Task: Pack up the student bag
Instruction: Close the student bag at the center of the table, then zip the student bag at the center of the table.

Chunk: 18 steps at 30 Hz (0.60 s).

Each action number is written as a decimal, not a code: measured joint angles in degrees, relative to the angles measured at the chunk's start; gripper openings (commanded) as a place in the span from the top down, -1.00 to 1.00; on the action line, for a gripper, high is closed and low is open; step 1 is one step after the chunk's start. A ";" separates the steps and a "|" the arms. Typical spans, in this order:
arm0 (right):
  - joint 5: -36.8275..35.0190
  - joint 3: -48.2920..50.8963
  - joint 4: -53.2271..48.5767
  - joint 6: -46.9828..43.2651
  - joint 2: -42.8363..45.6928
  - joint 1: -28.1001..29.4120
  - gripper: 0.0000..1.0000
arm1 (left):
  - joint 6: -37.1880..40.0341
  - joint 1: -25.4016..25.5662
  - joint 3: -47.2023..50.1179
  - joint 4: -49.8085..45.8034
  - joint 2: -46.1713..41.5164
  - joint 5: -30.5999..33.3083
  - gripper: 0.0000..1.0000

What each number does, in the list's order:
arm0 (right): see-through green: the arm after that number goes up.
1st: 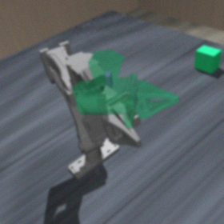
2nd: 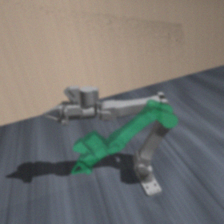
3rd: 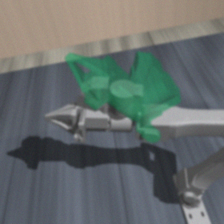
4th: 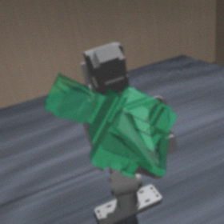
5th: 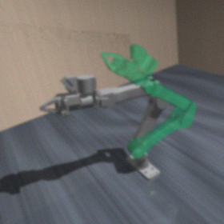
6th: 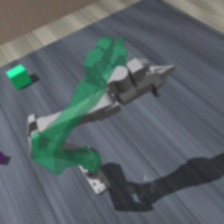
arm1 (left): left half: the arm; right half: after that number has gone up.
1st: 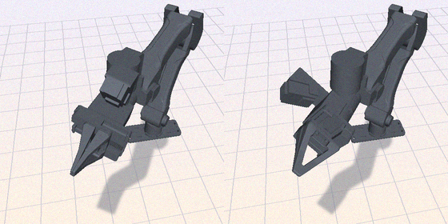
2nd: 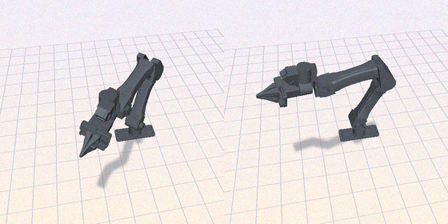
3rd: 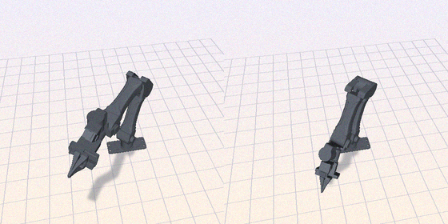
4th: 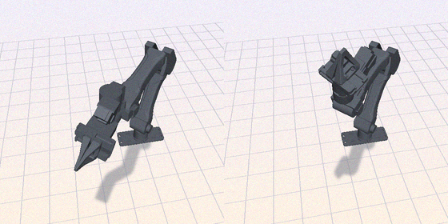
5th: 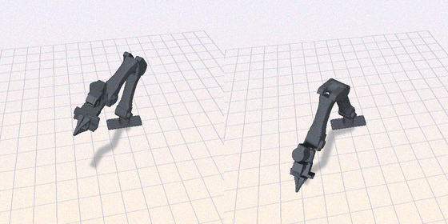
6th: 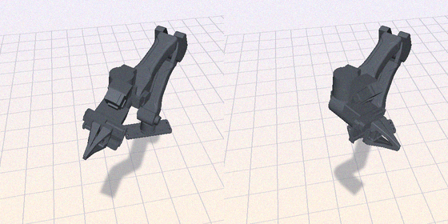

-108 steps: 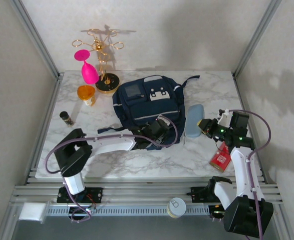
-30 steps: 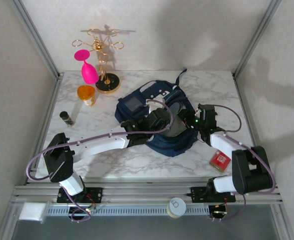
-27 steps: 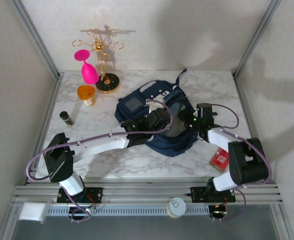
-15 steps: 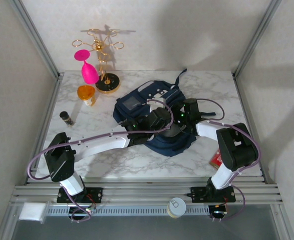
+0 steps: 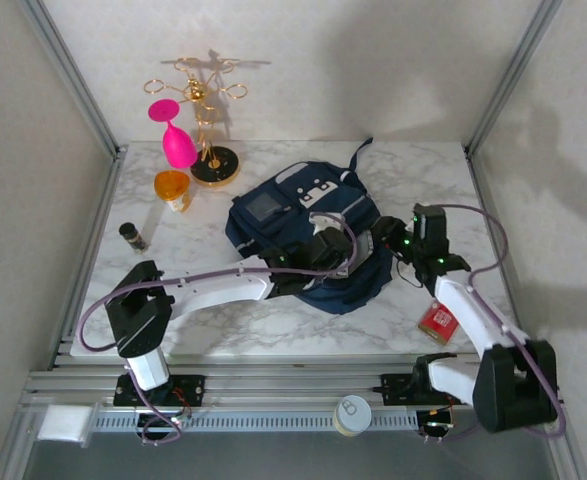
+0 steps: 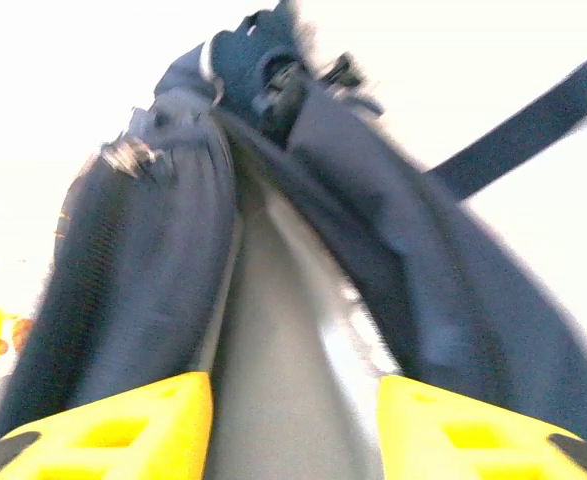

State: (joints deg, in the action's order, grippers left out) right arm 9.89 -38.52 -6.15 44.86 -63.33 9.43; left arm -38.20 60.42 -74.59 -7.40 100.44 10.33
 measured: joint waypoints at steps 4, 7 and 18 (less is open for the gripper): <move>-0.70 3.52 -5.99 -2.49 7.32 -1.75 -0.16 | 0.35 0.17 3.65 1.16 -2.56 -4.11 -0.15; 1.84 4.96 -8.70 -3.76 7.65 -1.73 -0.20 | 0.48 -0.57 9.01 2.40 -9.33 -5.07 -0.45; 6.84 9.42 -8.15 -0.31 7.69 8.07 -0.23 | -4.59 -19.93 21.18 6.27 -18.29 -4.66 -0.44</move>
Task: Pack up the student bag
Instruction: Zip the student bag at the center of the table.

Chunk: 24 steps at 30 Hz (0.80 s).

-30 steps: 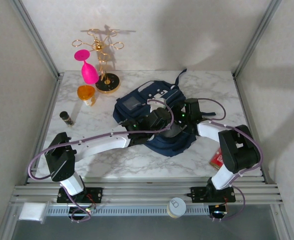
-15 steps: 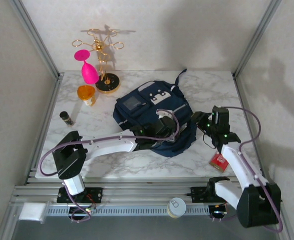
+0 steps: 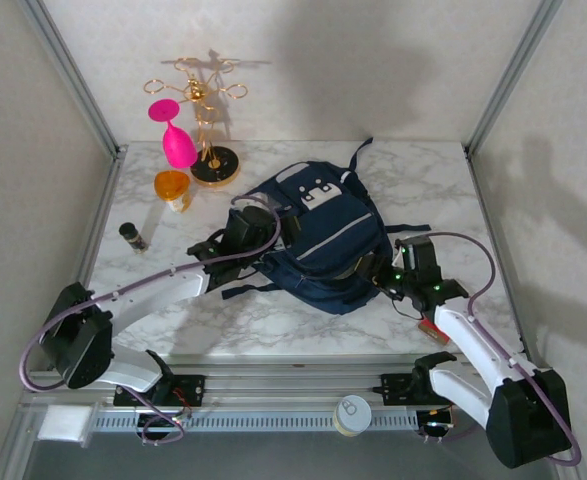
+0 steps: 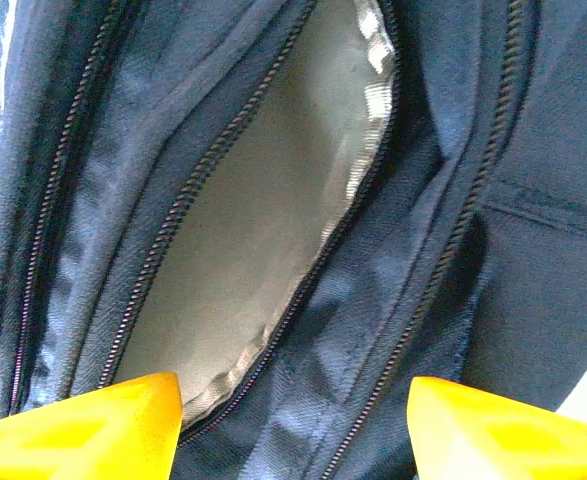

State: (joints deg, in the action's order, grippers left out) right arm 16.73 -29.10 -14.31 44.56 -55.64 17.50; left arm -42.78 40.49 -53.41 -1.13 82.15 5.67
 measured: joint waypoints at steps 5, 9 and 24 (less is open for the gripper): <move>0.00 0.48 3.15 -0.48 -2.71 0.07 -0.19 | -1.07 -4.17 3.26 2.93 6.82 -3.23 -0.35; 0.02 -1.40 4.66 -3.10 -7.58 -0.57 -0.18 | -2.51 -3.58 4.48 7.50 9.11 -5.97 -0.31; -7.23 -11.91 -2.36 -11.96 -13.55 -4.83 -0.38 | -6.49 -0.76 5.25 15.80 12.61 -7.87 -0.32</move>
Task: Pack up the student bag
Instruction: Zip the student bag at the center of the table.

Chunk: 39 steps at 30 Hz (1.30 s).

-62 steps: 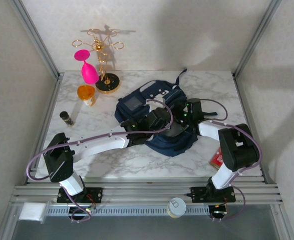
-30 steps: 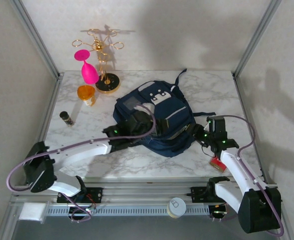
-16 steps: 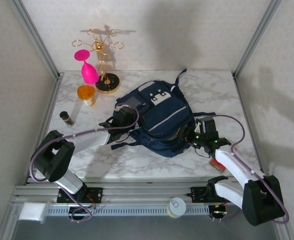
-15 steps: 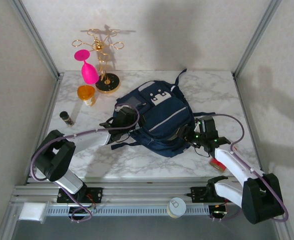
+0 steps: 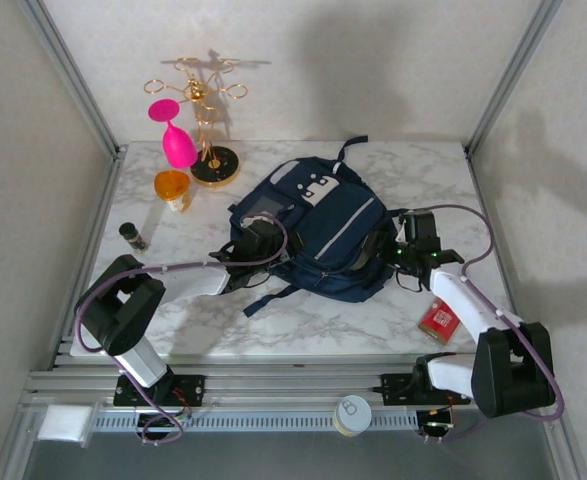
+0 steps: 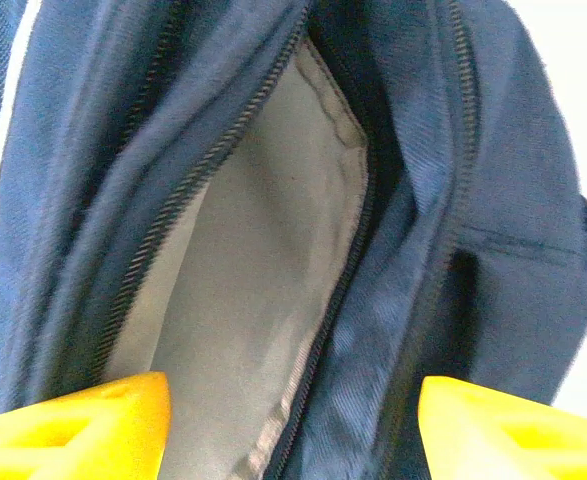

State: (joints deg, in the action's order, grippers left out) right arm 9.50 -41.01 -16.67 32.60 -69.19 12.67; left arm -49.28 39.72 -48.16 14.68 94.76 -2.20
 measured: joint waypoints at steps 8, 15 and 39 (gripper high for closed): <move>-9.18 -5.31 -12.85 1.20 6.36 11.67 -0.43 | 0.42 0.11 -0.17 -0.20 0.00 -0.17 -0.32; -17.44 -10.51 -19.12 6.14 1.14 30.88 -0.43 | 1.25 0.07 0.66 0.33 -0.90 -0.20 -0.32; -30.91 -17.53 -15.45 18.73 -20.44 43.82 0.17 | -0.57 -1.31 6.19 4.79 -5.05 -0.46 -0.33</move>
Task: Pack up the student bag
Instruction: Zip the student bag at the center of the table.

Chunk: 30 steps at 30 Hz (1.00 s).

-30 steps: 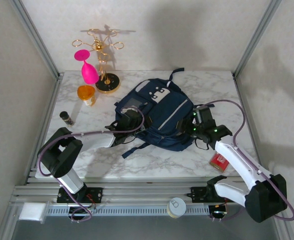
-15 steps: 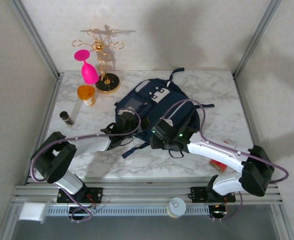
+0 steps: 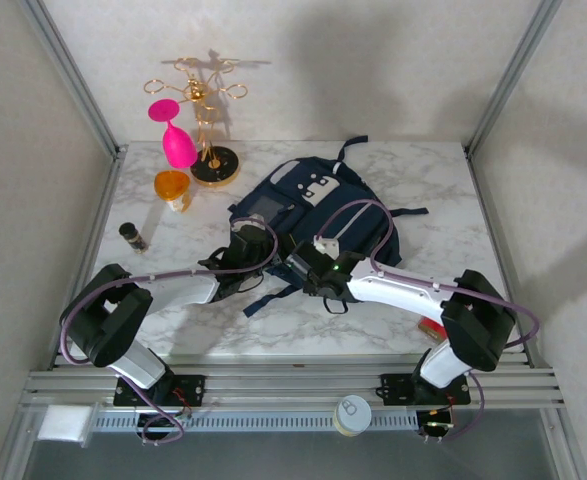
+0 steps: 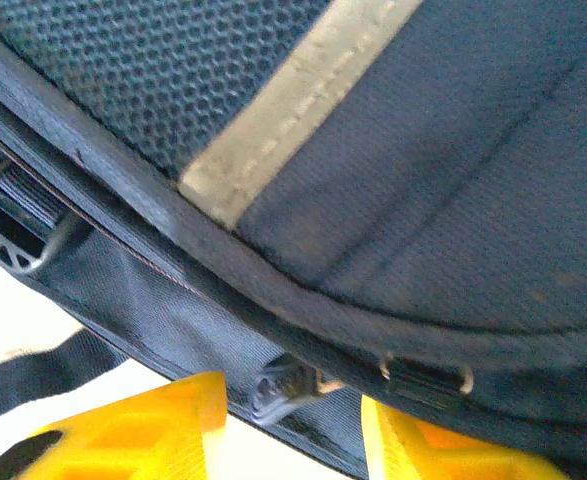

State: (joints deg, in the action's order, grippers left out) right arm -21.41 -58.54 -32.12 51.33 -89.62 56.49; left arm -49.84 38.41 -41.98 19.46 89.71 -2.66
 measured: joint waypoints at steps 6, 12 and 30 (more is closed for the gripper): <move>-0.50 0.87 4.11 2.99 -1.73 -0.85 0.25 | -0.39 0.00 0.00 0.26 0.00 -0.22 -0.33; -2.34 2.47 7.08 3.89 -3.76 -1.79 0.42 | -1.11 0.00 0.13 0.96 0.02 -0.83 -0.32; -0.87 4.20 6.80 -1.64 5.75 -2.40 0.87 | -10.84 4.24 4.33 6.43 -0.85 1.09 -0.34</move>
State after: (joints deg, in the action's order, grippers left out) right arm -22.28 -54.35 -25.32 49.69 -83.88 54.08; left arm -60.69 42.65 -37.65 25.89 88.86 -1.56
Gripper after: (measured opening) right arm 0.097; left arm 0.677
